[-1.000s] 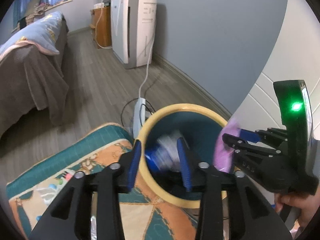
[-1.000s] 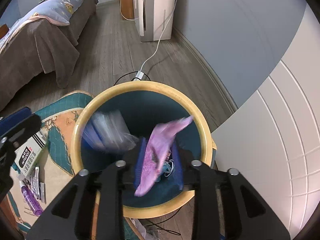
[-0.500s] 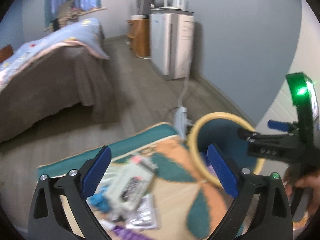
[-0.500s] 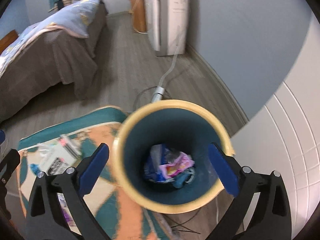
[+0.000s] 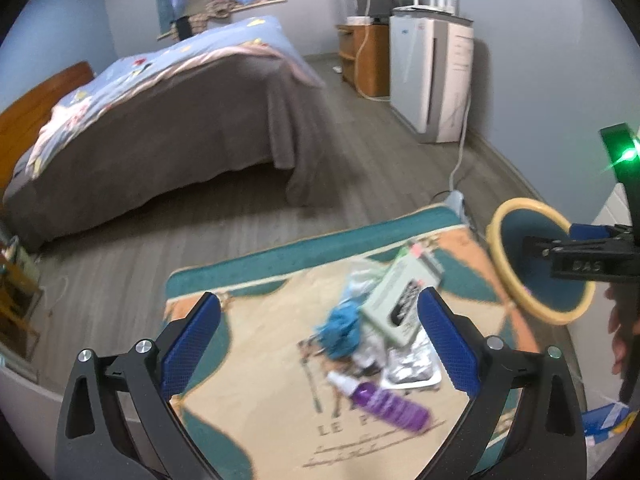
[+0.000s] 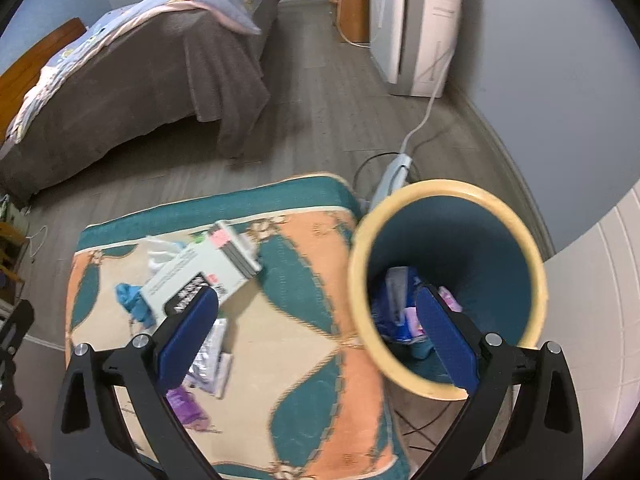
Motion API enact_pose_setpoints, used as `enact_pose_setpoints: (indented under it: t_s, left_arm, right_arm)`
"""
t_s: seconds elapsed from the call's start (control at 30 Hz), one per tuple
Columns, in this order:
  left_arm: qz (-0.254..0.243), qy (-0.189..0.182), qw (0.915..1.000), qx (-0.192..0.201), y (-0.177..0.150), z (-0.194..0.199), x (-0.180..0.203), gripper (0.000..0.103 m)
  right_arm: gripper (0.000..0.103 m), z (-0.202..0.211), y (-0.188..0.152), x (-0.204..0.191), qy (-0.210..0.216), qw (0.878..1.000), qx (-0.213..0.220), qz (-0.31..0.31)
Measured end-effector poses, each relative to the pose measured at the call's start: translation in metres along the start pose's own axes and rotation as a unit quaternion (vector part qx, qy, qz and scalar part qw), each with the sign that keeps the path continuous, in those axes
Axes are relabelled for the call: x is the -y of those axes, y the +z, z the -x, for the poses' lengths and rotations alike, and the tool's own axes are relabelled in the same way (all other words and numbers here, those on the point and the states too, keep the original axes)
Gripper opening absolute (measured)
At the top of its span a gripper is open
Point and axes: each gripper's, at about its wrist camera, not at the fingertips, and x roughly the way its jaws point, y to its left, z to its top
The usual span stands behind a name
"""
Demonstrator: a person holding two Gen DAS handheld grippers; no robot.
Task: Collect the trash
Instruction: 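Move both tools back over the cushion toward the mask and medicine box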
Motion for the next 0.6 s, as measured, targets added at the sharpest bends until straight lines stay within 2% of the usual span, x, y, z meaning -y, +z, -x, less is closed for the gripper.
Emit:
enact_pose_setpoints:
  t_s: [0.13,0.23,0.6]
  left_arm:
    - [-0.016,0.025,0.9995,-0.012,-0.011,-0.012,-0.016,0.098]
    - [-0.038,0.033,0.9981,-0.036,-0.022,-0.029,-0.027,0.098]
    - [-0.055,-0.028,0.9914,-0.116,-0.035,-0.101,-0.019,0.098]
  right_arm:
    - [0.097,-0.015,-0.006,-0.024,0.003,0.999,-0.014,0.033]
    - [0.097,-0.03,-0.007,-0.037,-0.004,0.998,-0.035,0.053]
    - [0.097,-0.072,0.011,-0.053,0.004,0.998,-0.061,0.014]
